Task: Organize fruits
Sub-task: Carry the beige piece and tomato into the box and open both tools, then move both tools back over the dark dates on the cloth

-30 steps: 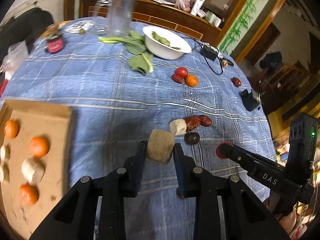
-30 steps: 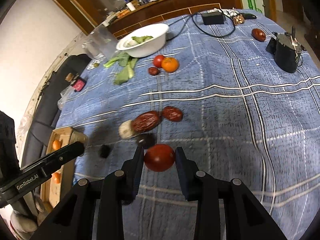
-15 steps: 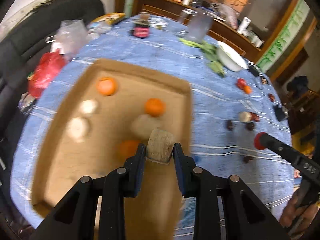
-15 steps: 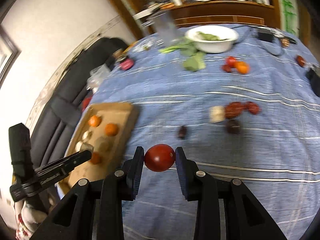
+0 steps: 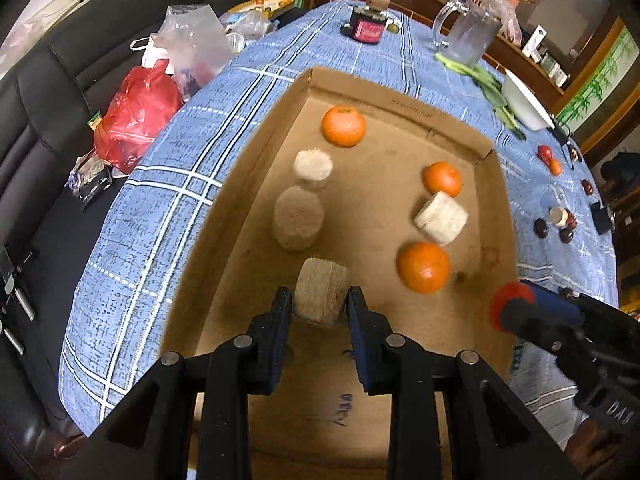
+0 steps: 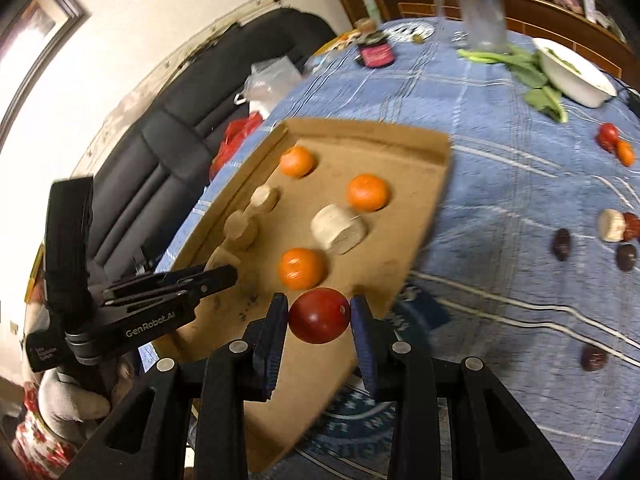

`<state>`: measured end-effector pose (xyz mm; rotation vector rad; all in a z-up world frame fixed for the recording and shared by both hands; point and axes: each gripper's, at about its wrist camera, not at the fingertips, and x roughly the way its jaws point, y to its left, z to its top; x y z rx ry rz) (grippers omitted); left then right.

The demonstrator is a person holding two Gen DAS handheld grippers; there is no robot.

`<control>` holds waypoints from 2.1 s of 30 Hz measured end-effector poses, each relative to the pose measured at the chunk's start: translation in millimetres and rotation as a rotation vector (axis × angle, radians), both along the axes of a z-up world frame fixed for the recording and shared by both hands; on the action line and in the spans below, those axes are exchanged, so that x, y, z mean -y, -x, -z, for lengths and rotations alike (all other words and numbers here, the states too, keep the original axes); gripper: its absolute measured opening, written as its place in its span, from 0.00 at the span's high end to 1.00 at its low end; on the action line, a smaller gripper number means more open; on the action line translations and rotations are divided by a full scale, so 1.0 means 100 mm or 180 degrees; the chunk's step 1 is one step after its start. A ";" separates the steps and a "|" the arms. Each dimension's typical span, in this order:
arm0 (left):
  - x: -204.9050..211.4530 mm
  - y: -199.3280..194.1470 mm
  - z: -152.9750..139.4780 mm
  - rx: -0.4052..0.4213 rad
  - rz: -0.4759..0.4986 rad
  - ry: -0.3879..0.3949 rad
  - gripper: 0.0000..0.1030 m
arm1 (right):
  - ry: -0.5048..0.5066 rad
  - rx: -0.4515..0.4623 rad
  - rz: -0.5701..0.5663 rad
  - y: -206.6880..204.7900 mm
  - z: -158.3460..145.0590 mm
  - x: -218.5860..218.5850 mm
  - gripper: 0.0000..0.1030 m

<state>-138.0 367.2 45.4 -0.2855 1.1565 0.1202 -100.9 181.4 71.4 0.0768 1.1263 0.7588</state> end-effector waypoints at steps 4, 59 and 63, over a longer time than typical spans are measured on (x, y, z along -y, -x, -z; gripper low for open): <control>-0.05 -0.03 0.08 -0.0059 0.0061 0.0005 0.73 | 0.0092 -0.0008 -0.0061 0.03 0.11 -0.17 0.66; 1.74 0.21 -1.00 0.0476 0.0500 -0.1129 0.42 | 0.0537 0.0647 0.0987 0.44 -0.16 1.39 0.36; 2.07 0.22 -1.00 0.0539 0.0573 -0.1246 0.41 | 0.0583 0.0672 0.0985 0.42 -0.17 1.63 0.33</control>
